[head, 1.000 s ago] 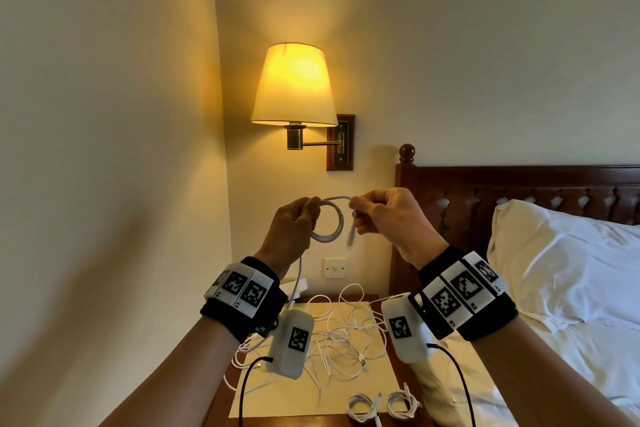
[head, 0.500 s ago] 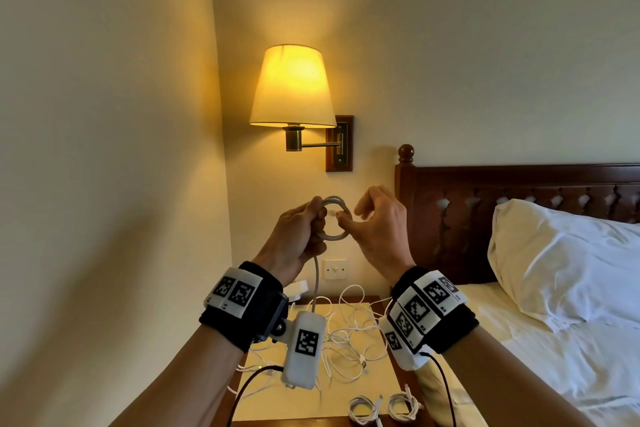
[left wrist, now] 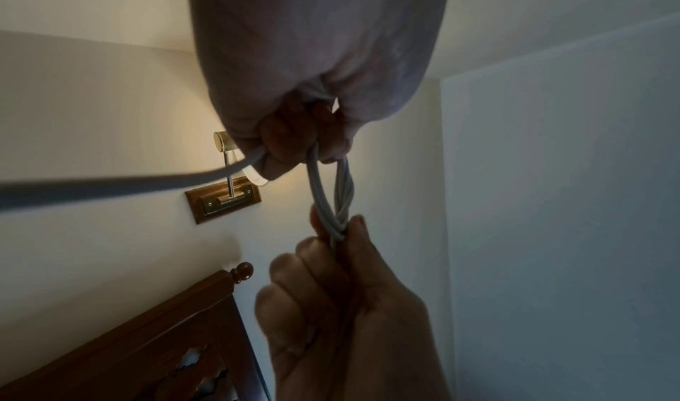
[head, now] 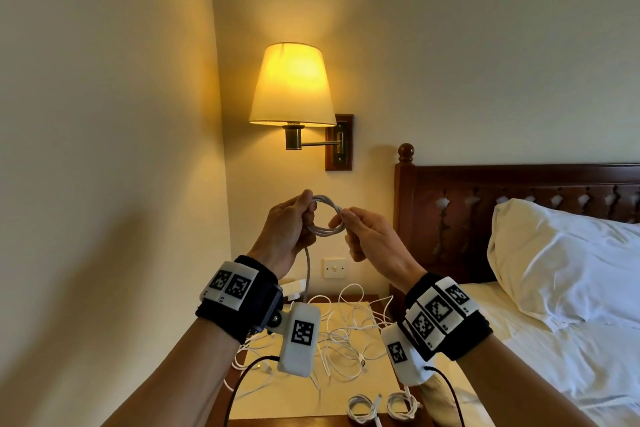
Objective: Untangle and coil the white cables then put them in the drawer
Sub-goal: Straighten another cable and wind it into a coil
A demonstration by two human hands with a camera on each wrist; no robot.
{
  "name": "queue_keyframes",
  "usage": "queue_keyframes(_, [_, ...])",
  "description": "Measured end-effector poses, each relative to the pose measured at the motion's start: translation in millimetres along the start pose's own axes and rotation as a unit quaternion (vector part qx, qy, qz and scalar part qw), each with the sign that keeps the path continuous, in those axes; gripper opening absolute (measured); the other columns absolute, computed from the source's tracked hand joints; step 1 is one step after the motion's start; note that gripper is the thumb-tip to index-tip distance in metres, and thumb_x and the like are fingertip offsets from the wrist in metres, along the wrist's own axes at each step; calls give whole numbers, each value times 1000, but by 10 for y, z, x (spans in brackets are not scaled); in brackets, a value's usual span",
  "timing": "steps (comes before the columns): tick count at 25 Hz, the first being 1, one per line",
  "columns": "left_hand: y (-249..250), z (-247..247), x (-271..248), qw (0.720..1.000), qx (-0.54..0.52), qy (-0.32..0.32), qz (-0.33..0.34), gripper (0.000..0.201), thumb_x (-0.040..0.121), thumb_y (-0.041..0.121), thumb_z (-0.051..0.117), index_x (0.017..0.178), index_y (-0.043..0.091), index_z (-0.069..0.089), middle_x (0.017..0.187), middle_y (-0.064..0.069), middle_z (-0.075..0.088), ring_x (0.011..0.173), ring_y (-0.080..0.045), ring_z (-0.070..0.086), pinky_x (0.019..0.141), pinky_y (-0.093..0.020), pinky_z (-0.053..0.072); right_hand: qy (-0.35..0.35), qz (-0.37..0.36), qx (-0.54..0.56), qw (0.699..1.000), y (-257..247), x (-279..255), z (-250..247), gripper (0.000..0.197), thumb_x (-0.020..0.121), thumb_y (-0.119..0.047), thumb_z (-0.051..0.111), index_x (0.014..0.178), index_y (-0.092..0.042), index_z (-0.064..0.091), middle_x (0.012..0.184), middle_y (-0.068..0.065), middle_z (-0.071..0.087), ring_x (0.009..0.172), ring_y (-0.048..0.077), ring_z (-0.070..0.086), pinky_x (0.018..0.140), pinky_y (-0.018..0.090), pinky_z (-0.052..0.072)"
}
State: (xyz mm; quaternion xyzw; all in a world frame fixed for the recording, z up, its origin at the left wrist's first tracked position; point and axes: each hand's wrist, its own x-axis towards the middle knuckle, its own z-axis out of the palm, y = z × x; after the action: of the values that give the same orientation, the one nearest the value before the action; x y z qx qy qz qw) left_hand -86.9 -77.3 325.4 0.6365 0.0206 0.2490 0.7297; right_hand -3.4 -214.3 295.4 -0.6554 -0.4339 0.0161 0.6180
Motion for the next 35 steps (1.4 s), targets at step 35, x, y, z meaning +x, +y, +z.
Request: queue_keyframes(35, [75,-172,130,788,482,-40,381,22,95,31,55,89,15,68,68,11,62,58,-4,53,57,-18,39,-63,62,94,992,-328,-7,-194,35,105,-30,36,90,-9,59,63,-3,46,56,11,34,51,20,34])
